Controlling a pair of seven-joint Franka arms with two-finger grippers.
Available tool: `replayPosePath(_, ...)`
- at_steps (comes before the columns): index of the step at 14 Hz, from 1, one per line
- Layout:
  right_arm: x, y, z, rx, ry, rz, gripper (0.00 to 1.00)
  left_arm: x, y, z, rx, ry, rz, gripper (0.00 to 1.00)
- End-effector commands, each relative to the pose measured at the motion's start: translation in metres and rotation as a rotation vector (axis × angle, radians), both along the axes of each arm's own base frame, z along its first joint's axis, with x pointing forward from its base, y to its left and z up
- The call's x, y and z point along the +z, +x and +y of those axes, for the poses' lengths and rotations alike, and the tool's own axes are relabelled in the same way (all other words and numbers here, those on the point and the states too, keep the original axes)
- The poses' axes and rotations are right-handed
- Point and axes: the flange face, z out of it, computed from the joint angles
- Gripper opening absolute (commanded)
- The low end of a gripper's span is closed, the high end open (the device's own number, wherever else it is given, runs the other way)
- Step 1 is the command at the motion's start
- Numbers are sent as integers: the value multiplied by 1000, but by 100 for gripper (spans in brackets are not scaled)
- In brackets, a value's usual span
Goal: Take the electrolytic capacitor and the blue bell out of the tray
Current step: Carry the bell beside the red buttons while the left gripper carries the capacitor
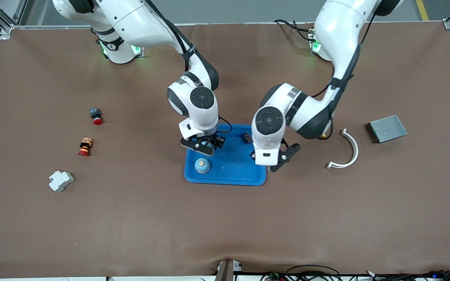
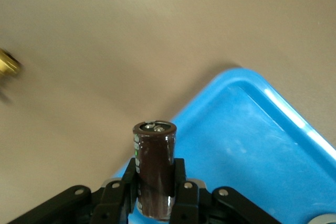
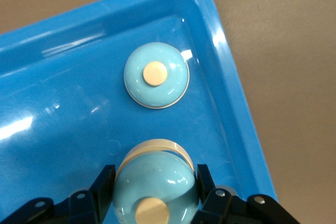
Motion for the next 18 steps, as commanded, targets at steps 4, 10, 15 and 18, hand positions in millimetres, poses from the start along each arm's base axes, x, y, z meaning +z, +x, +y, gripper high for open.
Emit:
replayPosePath(4, 45, 17, -37, 62, -42, 32, 0, 76, 26, 110, -161, 1, 73, 3)
replayPosePath(10, 81, 36, -89, 142, -73, 76, 0, 102, 63, 242, -298, -45, 76, 3)
replayPosePath(15, 105, 49, -167, 224, -30, 113, 0, 99, 82, 338, -459, -57, 76, 3)
replayPosePath(18, 112, 50, -241, 311, 29, 143, 0, 81, 91, 370, -562, -44, 71, 3)
